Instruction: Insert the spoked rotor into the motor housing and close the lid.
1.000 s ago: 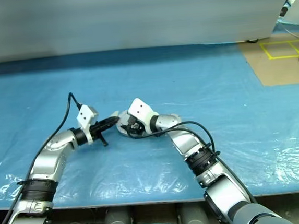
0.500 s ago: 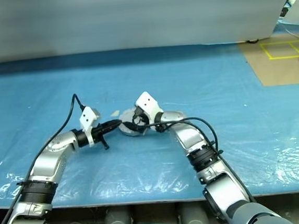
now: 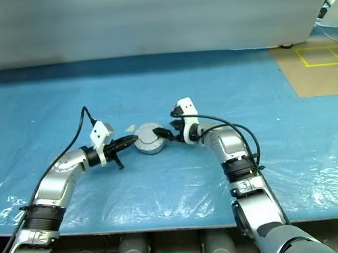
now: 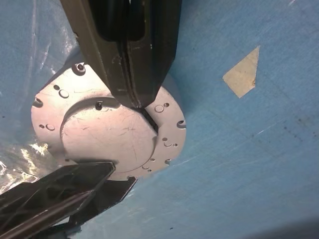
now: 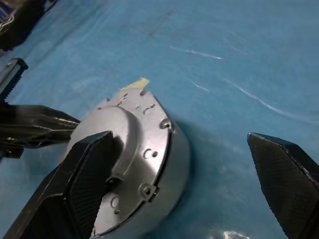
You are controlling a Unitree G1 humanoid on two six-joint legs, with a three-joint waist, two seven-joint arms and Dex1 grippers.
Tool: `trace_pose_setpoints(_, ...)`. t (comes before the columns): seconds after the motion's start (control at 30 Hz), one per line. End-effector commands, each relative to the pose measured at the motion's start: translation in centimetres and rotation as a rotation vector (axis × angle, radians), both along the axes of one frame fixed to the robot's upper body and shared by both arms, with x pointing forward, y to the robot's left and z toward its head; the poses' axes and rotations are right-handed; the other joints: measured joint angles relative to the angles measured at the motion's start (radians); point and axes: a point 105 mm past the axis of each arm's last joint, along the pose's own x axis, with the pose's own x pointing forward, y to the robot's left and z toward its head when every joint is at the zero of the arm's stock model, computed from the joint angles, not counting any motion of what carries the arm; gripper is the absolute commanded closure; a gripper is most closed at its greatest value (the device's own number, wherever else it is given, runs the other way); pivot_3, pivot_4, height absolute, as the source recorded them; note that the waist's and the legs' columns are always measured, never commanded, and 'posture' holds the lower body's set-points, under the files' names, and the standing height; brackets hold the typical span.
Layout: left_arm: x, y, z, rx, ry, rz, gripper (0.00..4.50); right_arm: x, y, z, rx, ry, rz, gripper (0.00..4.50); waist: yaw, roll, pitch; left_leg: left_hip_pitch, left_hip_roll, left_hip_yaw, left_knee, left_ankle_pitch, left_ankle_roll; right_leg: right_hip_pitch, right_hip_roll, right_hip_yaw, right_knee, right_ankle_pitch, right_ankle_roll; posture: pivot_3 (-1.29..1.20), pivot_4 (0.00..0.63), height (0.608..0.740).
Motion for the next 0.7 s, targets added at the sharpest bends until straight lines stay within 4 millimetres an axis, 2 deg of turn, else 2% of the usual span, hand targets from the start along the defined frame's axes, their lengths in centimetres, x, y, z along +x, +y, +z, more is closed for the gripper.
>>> trace_pose_setpoints(0.03,-0.6,-0.4,-1.3,0.013,0.047,-0.019,4.5,0.0,0.3,0.2,0.053,0.062,-0.018,0.01,0.001,0.0,0.0,0.0,0.0,0.0,0.0,0.0,0.0,0.0,0.0,0.0,0.0,0.0,0.0,0.0,0.15,0.74)
trace_pose_setpoints(0.17,-0.5,-0.2,-1.2,0.014,0.04,-0.015,4.5,-2.3,2.3,1.7,0.287,0.238,0.104,0.01,0.001,0.0,0.0,-0.001,0.0,0.0,0.0,0.0,0.0,0.0,0.0,0.0,-0.001,0.0,0.0,0.0,0.15,0.74)
trace_pose_setpoints(0.27,-0.4,-0.2,-1.2,0.018,0.037,-0.015,4.5,-3.4,3.1,2.8,0.423,0.33,0.16,0.01,0.003,0.001,0.0,-0.001,0.0,0.0,-0.001,0.0,0.0,0.0,0.0,0.0,-0.001,0.0,0.0,0.0,0.15,0.74)
trace_pose_setpoints(0.43,-0.4,-0.2,-1.2,0.018,0.033,-0.017,4.5,-2.6,3.0,3.6,0.55,0.394,0.094,0.01,0.001,0.002,0.001,-0.001,0.001,0.0,-0.002,0.0,0.0,-0.001,0.0,-0.001,-0.001,0.0,0.0,0.0,0.15,0.74)
trace_pose_setpoints(0.53,-0.5,-0.2,-1.3,0.017,0.032,-0.016,4.5,-2.2,2.7,3.4,0.56,0.407,0.069,0.01,0.003,0.002,0.002,-0.001,0.0,0.0,-0.002,0.0,0.0,-0.001,0.0,-0.001,-0.002,0.0,0.0,0.0,0.15,0.74)
trace_pose_setpoints(0.63,-0.5,-0.2,-1.3,0.018,0.029,-0.013,4.5,-2.6,2.7,2.2,0.462,0.402,0.066,0.01,0.011,0.002,0.002,-0.002,0.0,0.0,-0.003,0.0,0.0,-0.001,0.0,-0.001,-0.003,0.0,0.0,0.0,0.15,0.74)
trace_pose_setpoints(0.7,-0.4,-0.1,-1.3,0.017,0.026,-0.01,4.5,-3.0,2.8,1.1,0.393,0.405,0.077,0.36,0.014,0.002,0.002,-0.001,0.0,0.0,-0.003,0.0,0.0,-0.001,0.0,-0.001,-0.003,0.0,0.0,0.0,0.15,0.74)
